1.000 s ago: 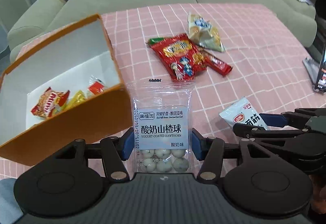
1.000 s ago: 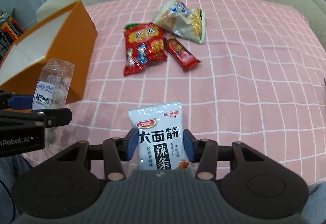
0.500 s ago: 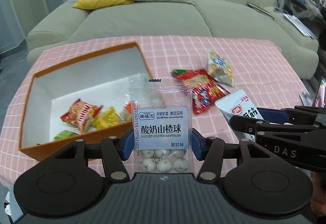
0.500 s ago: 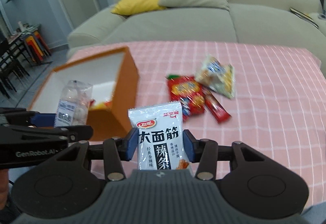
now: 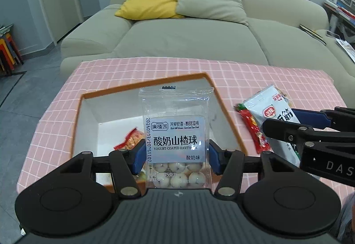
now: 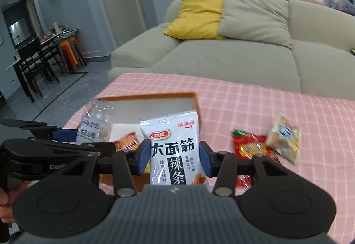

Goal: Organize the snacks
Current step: 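Carry the yogurt-ball bag with the left tool while the right tool carries the latiao packet over the box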

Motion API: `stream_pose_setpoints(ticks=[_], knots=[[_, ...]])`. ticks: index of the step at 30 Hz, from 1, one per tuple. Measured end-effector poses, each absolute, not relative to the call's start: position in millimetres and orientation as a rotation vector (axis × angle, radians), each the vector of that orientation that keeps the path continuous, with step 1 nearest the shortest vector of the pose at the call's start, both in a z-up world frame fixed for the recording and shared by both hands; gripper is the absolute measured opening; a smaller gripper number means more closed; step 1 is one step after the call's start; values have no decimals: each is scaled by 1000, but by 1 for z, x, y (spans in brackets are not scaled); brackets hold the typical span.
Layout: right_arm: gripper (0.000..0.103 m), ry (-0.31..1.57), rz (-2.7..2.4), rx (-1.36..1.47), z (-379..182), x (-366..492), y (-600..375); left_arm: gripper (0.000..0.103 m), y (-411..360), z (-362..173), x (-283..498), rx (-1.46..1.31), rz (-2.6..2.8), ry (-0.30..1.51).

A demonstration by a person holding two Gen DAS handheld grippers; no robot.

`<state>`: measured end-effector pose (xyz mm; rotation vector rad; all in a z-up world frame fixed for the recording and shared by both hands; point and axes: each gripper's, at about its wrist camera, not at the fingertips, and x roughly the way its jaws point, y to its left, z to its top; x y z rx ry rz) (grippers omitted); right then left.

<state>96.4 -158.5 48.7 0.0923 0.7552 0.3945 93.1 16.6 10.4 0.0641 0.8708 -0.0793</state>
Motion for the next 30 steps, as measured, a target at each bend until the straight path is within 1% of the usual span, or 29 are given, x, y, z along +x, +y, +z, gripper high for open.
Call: stream_pose_setpoints(ticks=[5, 11, 18, 30], knots=[[45, 759, 453, 95, 51, 119, -138, 64, 35, 10, 109, 57, -59, 904], [45, 794, 496, 79, 39, 151, -109, 64, 56, -5, 136, 46, -34, 978], [45, 856, 507, -43, 8, 184, -72, 64, 71, -30, 161, 82, 0, 1051], [45, 936, 511, -254, -40, 213, -34, 65, 80, -77, 188, 176, 15, 1177]])
